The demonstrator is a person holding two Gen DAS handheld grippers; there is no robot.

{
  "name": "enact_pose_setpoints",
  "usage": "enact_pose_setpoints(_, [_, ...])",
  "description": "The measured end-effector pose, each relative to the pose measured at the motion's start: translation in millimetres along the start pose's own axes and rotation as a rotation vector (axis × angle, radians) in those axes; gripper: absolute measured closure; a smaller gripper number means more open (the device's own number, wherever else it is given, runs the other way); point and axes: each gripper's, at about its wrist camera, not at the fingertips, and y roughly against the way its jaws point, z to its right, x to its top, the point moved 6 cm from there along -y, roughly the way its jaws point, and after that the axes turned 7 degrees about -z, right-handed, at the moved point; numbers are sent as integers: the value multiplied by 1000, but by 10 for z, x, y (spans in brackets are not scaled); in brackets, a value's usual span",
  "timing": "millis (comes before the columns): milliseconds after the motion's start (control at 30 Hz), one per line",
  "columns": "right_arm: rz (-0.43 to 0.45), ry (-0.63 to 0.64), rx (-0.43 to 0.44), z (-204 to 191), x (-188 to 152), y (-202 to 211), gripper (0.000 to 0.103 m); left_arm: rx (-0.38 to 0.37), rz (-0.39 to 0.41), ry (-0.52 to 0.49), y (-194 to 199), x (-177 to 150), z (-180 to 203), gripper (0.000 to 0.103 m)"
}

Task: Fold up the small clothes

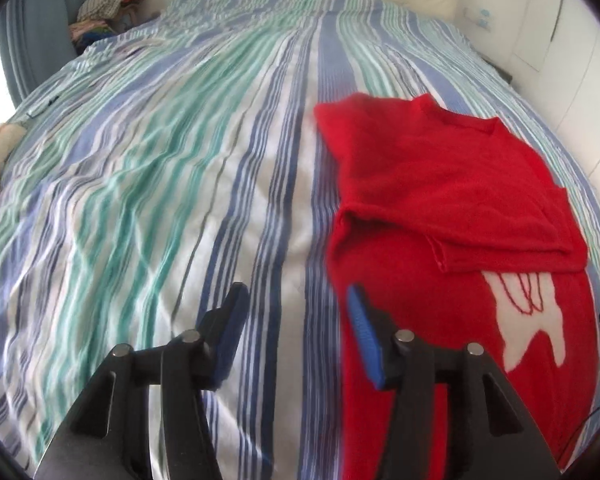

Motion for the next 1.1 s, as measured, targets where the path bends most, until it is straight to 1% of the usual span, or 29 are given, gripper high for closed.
enact_pose_setpoints(67, [-6,61,-5,-133,-267,133,78,-27,-17,-72,225,-256,164,50])
enact_pose_setpoints(133, [-26,121,-1,-294,-544,179,78,-40,-46,-170,397,-589,411,50])
enact_pose_setpoints(200, [-51,171,2,-454,-827,139,78,-28,-113,-259,440,-973,667,50])
enact_pose_setpoints(233, [-68,192,-7,-437,-1019,116,78,-15,-171,-288,395,-1179,761,51])
enact_pose_setpoints(267, [-85,206,-28,-444,-1189,48,78,10,-237,-299,324,-1385,813,63])
enact_pose_setpoints(300, [-119,209,-56,-427,-1357,-51,78,51,-262,-298,293,-1536,816,64])
enact_pose_setpoints(333, [-167,201,-102,-362,-1535,-175,78,86,-226,-294,327,-1601,817,64])
enact_pose_setpoints(367, [-181,192,-136,-227,-1743,-197,78,106,-210,-288,350,-1629,828,64])
enact_pose_setpoints(400, [-130,186,-131,-203,-1824,-167,78,113,-215,-269,352,-1638,820,64])
enact_pose_setpoints(433, [-99,171,-135,-187,-1887,-133,78,110,-217,-242,351,-1629,805,64])
enact_pose_setpoints(467, [-95,152,-141,-168,-1926,-127,78,104,-223,-217,334,-1619,790,64])
enact_pose_setpoints(533, [-73,116,-149,-148,-1949,-129,78,97,-231,-192,310,-1607,776,64])
enact_pose_setpoints(667, [-45,150,-196,-184,-1989,-133,78,104,-234,-212,356,-1637,783,64])
enact_pose_setpoints(767, [-47,160,-198,-171,-1972,-147,78,103,-242,-205,401,-1715,768,64])
enact_pose_setpoints(933, [-44,136,-201,-112,-2070,-113,78,106,-244,-188,411,-1763,744,64])
enact_pose_setpoints(1100, [-56,145,-226,-136,-2074,-117,78,99,-275,-190,417,-1785,712,65])
